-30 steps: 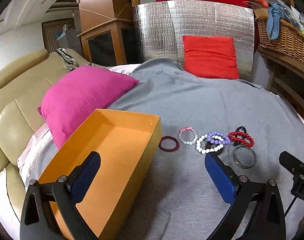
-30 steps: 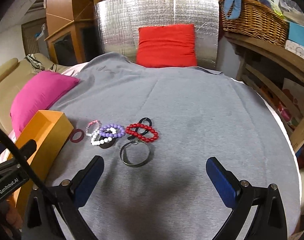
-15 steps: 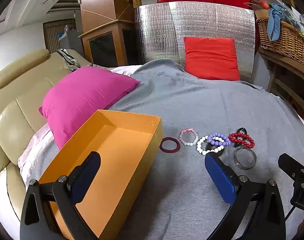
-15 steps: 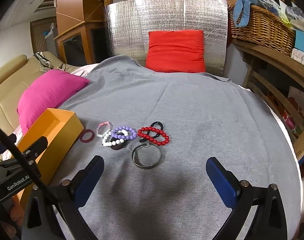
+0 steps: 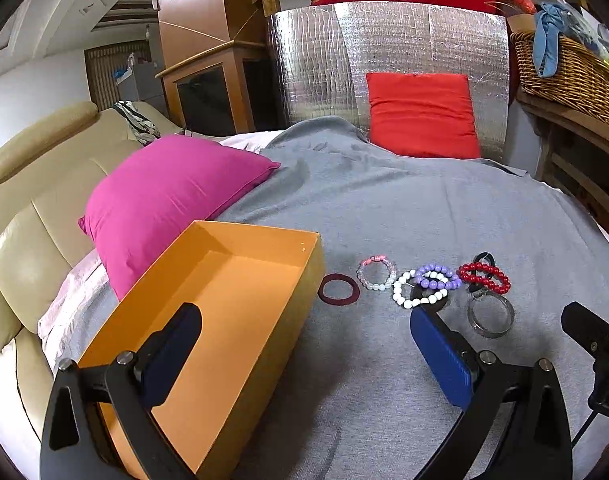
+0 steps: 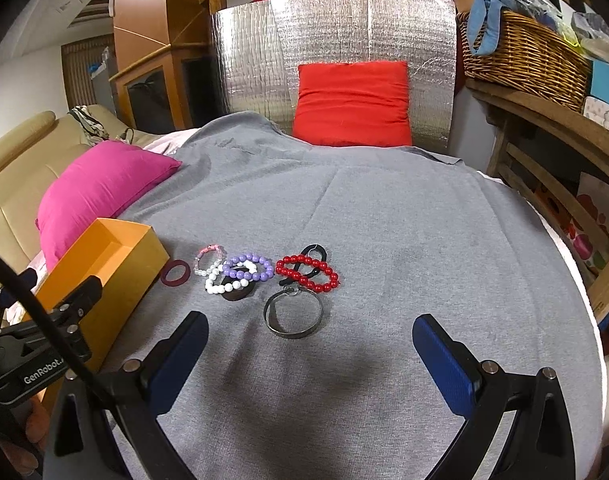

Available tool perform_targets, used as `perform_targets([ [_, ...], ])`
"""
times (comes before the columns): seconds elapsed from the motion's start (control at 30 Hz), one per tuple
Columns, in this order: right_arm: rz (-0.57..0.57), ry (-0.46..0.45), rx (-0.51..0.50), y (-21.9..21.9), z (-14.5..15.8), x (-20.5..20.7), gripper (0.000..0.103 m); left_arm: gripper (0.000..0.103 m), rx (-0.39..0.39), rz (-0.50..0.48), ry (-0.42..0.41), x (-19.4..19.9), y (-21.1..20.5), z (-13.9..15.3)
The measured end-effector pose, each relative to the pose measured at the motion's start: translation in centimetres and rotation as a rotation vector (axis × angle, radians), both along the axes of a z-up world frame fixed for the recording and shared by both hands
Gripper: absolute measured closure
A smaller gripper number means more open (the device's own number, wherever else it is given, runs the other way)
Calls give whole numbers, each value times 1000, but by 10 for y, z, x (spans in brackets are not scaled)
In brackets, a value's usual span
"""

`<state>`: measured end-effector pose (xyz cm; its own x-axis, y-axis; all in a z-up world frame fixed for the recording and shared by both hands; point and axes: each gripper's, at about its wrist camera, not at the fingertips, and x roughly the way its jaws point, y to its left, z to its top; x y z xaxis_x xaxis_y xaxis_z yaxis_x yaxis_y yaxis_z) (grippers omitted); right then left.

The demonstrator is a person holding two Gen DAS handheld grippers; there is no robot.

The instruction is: Organize jewelry

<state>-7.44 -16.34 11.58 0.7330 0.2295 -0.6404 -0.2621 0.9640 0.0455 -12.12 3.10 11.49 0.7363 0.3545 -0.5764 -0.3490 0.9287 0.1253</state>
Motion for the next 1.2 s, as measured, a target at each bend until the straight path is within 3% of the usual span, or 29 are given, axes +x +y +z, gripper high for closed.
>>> perform_targets([
  [0.4, 10, 63, 20, 0, -14, 14, 1, 0, 2, 14, 25, 6, 5, -4],
  [0.63, 37, 194, 35, 6, -49, 44, 11, 0, -9, 68, 56, 12, 20, -10],
  [0.83, 54, 264, -17, 24, -82, 66, 21, 0, -24, 88, 75, 20, 30, -16],
  [1.03, 34, 243, -80, 36, -98, 77, 37, 0, -10, 48, 79, 28, 22, -18],
  [1.2, 20, 214, -79, 34, -98, 79, 59, 0, -17, -9, 61, 35, 12, -16],
])
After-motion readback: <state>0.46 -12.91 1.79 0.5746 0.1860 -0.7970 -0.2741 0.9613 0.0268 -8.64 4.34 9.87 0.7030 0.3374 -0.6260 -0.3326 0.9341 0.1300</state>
